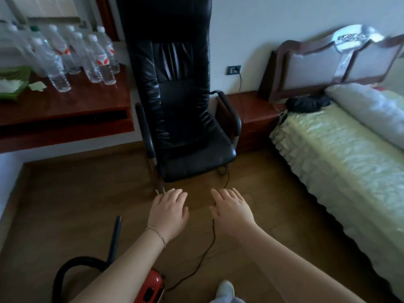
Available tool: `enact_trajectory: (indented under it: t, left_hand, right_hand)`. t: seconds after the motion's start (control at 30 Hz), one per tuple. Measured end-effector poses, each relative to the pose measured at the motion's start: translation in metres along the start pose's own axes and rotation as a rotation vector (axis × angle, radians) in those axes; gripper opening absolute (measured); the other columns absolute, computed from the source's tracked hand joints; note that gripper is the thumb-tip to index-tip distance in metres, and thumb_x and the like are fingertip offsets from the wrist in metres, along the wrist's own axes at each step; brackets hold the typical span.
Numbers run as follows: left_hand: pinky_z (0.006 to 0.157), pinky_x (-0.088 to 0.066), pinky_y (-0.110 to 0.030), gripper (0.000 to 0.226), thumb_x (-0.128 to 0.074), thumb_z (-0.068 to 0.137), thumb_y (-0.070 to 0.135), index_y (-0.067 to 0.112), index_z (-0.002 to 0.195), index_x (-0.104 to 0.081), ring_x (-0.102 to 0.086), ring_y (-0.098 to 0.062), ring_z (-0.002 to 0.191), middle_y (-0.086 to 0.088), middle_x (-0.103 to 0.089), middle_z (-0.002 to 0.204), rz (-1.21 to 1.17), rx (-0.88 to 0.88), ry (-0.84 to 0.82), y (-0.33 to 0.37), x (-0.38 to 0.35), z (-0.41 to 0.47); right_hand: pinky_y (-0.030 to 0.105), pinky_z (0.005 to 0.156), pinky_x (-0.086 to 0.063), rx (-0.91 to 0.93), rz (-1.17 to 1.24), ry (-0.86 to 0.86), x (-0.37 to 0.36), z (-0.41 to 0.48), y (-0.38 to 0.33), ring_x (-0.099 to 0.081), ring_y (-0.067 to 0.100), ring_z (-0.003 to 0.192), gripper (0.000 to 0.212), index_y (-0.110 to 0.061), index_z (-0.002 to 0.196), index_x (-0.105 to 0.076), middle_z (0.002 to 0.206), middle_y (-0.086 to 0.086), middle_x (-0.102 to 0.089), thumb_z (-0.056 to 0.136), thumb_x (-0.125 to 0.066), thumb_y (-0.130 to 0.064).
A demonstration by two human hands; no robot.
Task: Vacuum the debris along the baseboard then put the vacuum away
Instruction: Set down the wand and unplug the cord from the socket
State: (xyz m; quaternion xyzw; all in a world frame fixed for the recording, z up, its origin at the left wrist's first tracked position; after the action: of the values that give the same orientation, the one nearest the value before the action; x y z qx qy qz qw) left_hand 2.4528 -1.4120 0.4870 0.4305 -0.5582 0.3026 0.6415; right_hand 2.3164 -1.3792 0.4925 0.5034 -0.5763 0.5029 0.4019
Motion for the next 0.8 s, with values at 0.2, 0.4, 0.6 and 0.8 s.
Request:
enact_trajectory:
  t: [0.2, 0.4, 0.6, 0.8]
  left_hand:
    - [0.107, -0.036, -0.039, 0.044, -0.049, 0.092, 0.032, 0.018, 0.134, -0.052, -0.042, -0.017, 0.134, 0.000, -0.052, 0.139, 0.062, -0.158, -0.034, 0.085, -0.028, 0.076]
    - [0.107, -0.035, -0.038, 0.044, -0.047, 0.092, 0.034, 0.019, 0.134, -0.052, -0.041, -0.017, 0.135, 0.002, -0.052, 0.139, 0.052, -0.173, -0.038, 0.165, -0.059, 0.167]
    - [0.097, -0.046, -0.039, 0.040, -0.059, 0.085, 0.033, 0.020, 0.123, -0.062, -0.054, -0.017, 0.123, 0.001, -0.062, 0.128, 0.055, -0.138, -0.030, 0.224, -0.072, 0.247]
    - [0.090, -0.051, -0.038, 0.039, -0.065, 0.080, 0.033, 0.019, 0.116, -0.066, -0.060, -0.015, 0.115, 0.002, -0.065, 0.121, 0.095, -0.137, 0.008, 0.246, -0.073, 0.328]
  right_hand:
    - [0.036, 0.120, -0.008, -0.124, 0.027, 0.041, 0.015, 0.000, 0.110, -0.029, 0.020, 0.141, 0.056, -0.017, 0.150, -0.025, 0.149, 0.002, -0.040, 0.099, -0.032, -0.038]
    - [0.036, 0.120, -0.008, -0.198, 0.063, 0.028, 0.019, 0.021, 0.237, -0.028, 0.020, 0.142, 0.057, -0.018, 0.151, -0.024, 0.149, 0.002, -0.040, 0.099, -0.031, -0.041]
    - [0.037, 0.121, -0.008, -0.203, 0.038, 0.010, 0.036, 0.058, 0.338, -0.029, 0.020, 0.142, 0.059, -0.018, 0.150, -0.024, 0.149, 0.002, -0.040, 0.098, -0.024, -0.044]
    - [0.036, 0.120, -0.004, -0.189, 0.060, 0.054, 0.068, 0.120, 0.396, -0.029, 0.020, 0.142, 0.058, -0.016, 0.150, -0.025, 0.149, 0.003, -0.039, 0.099, -0.032, -0.043]
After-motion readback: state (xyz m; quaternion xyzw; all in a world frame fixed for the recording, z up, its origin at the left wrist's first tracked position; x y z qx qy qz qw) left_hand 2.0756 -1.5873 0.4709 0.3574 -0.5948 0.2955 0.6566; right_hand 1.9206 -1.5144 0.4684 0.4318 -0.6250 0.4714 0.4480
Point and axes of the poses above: each hand's wrist, its own z-axis towards the middle knuckle, its own x-axis out of the back of the hand, y = z × x, the point moved 10 cm from there along z, towards the middle knuckle
